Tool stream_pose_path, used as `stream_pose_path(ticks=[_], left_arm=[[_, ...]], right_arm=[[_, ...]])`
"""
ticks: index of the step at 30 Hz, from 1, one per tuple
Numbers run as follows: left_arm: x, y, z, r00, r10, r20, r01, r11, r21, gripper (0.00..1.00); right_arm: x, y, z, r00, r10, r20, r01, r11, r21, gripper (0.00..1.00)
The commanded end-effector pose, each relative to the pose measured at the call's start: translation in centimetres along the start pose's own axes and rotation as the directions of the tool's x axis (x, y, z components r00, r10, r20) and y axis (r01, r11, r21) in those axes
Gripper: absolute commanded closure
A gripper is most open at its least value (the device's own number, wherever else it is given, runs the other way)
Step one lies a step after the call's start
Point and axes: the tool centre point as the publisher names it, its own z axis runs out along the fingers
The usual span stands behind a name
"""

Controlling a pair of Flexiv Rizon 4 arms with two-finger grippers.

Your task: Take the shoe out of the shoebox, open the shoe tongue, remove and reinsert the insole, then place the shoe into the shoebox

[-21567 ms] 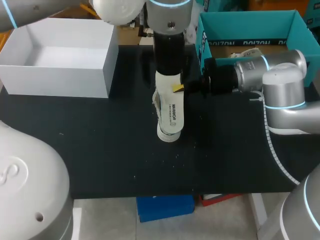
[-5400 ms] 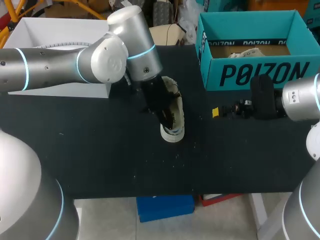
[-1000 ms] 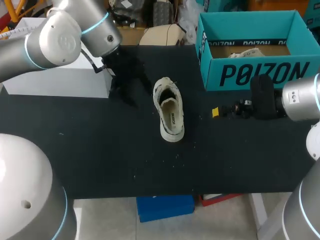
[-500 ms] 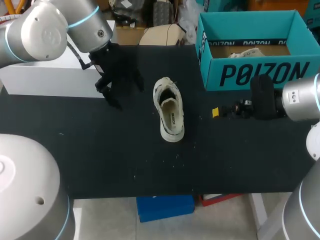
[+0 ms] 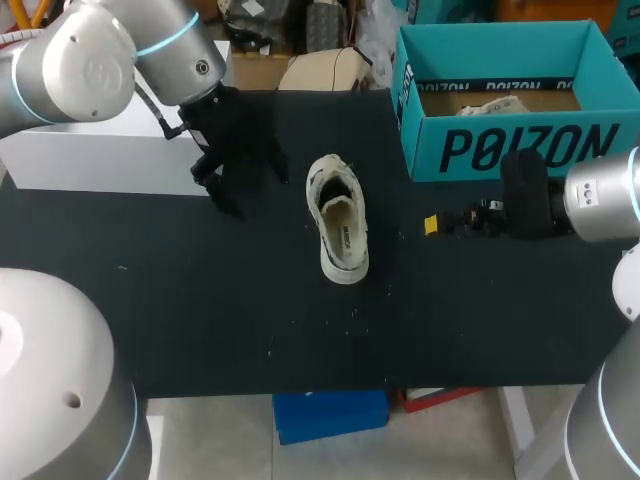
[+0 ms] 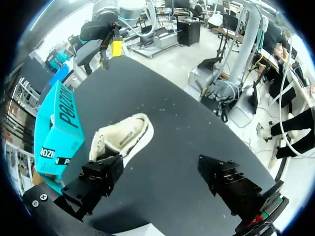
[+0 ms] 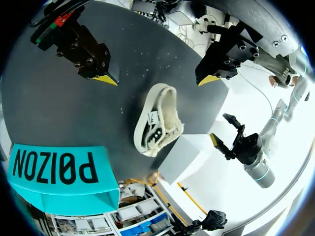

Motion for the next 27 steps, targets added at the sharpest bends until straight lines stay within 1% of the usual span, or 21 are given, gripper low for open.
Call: stream_pose_path(ticks=[1,10,11,12,14,15,17,19,21,22,23,24,25,27], left_arm=[[0.0,0.0,0.0,1.0,-0.001,-0.001,0.001,1.0,-0.005,0.0],[0.0,0.0,0.0,1.0,-0.001,-0.001,0.001,1.0,-0.005,0.0],[-0.5,0.3,0.2,1.0,-0.026,0.0,0.026,1.0,-0.011,0.0],[-1.0,0.7,0.3,0.999,-0.048,0.017,0.048,0.999,0.013,0.0],[-1.6,1.8,0.2,0.993,-0.109,0.041,0.105,0.989,0.102,0.0],[-1.8,2.2,0.1,0.991,-0.123,0.048,0.117,0.986,0.121,0.0],[-2.0,2.9,-0.2,0.988,-0.143,0.064,0.135,0.983,0.124,0.0],[-2.1,3.6,-0.8,0.983,-0.162,0.088,0.146,0.976,0.164,0.0],[-2.0,4.3,-1.2,0.976,-0.191,0.099,0.172,0.968,0.181,0.0],[-1.9,4.7,-1.3,0.972,-0.213,0.103,0.191,0.963,0.191,0.0],[-1.8,5.0,-1.3,0.966,-0.236,0.103,0.215,0.959,0.185,0.0],[-1.7,5.7,-1.3,0.95,-0.294,0.108,0.274,0.946,0.172,0.0],[-1.5,6.1,-1.4,0.941,-0.315,0.12,0.288,0.936,0.201,0.0],[-1.2,6.7,-1.7,0.922,-0.359,0.145,0.326,0.921,0.213,0.0]], right_arm=[[0.0,0.0,0.0,1.0,0.001,0.0,-0.001,1.0,0.001,0.0],[0.0,0.0,0.0,1.0,0.001,0.0,-0.001,1.0,0.001,0.0],[0.0,0.0,0.0,1.0,0.001,0.0,-0.001,1.0,0.001,0.0],[0.0,0.0,0.0,1.0,0.001,0.0,-0.001,1.0,0.001,0.0],[0.0,0.0,0.0,1.0,0.001,0.0,-0.001,1.0,0.001,0.0],[0.0,0.0,0.0,1.0,0.001,0.0,-0.001,1.0,0.001,0.0],[0.0,0.0,0.0,1.0,0.001,0.0,-0.001,1.0,0.001,0.0],[0.0,0.0,0.0,1.0,0.001,0.0,-0.001,1.0,0.001,0.0],[0.0,0.0,0.0,1.0,0.001,0.0,-0.001,1.0,0.001,0.0],[0.0,0.0,0.0,1.0,0.001,0.0,-0.001,1.0,0.001,0.0],[0.0,0.0,0.0,1.0,0.001,0.0,-0.001,1.0,0.001,0.0],[0.0,0.0,0.0,1.0,0.001,0.0,-0.001,1.0,0.001,0.0],[0.0,0.0,0.0,1.0,0.001,0.0,-0.001,1.0,0.001,0.0],[0.0,0.0,0.0,1.0,0.001,0.0,-0.001,1.0,0.001,0.0]])
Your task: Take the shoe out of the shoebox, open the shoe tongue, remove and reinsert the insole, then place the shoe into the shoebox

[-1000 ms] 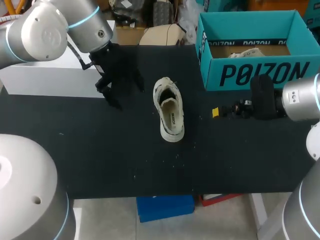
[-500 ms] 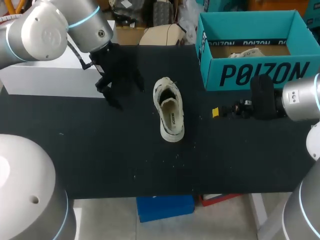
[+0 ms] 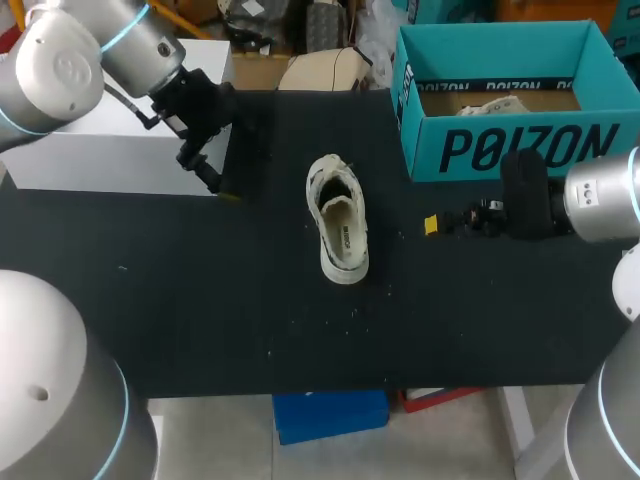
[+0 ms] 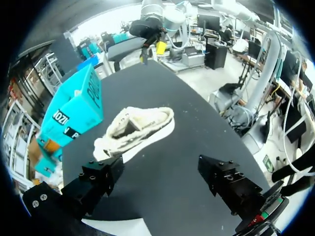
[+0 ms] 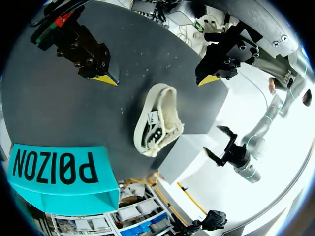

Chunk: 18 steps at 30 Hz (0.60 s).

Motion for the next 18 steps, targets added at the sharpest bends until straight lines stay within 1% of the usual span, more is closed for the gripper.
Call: stream_pose_path(ticks=[1,7,11,14,18], left_arm=[[0.7,1.2,-0.5,0.995,-0.076,0.069,0.074,0.997,0.036,0.0],[1.0,2.3,-1.0,0.98,-0.144,0.138,0.136,0.989,0.064,0.0],[1.5,2.5,-0.8,0.967,-0.175,0.185,0.167,0.984,0.056,0.0],[1.6,2.7,-0.7,0.961,-0.202,0.191,0.198,0.979,0.037,0.0],[1.6,2.7,-0.7,0.961,-0.202,0.191,0.198,0.979,0.037,0.0]], right_arm=[[0.0,0.0,0.0,1.0,0.001,0.0,-0.001,1.0,0.001,0.0],[0.0,0.0,0.0,1.0,0.001,0.0,-0.001,1.0,0.001,0.0],[0.0,0.0,0.0,1.0,0.001,0.0,-0.001,1.0,0.001,0.0],[0.0,0.0,0.0,1.0,0.001,0.0,-0.001,1.0,0.001,0.0],[0.0,0.0,0.0,1.0,0.001,0.0,-0.001,1.0,0.001,0.0]])
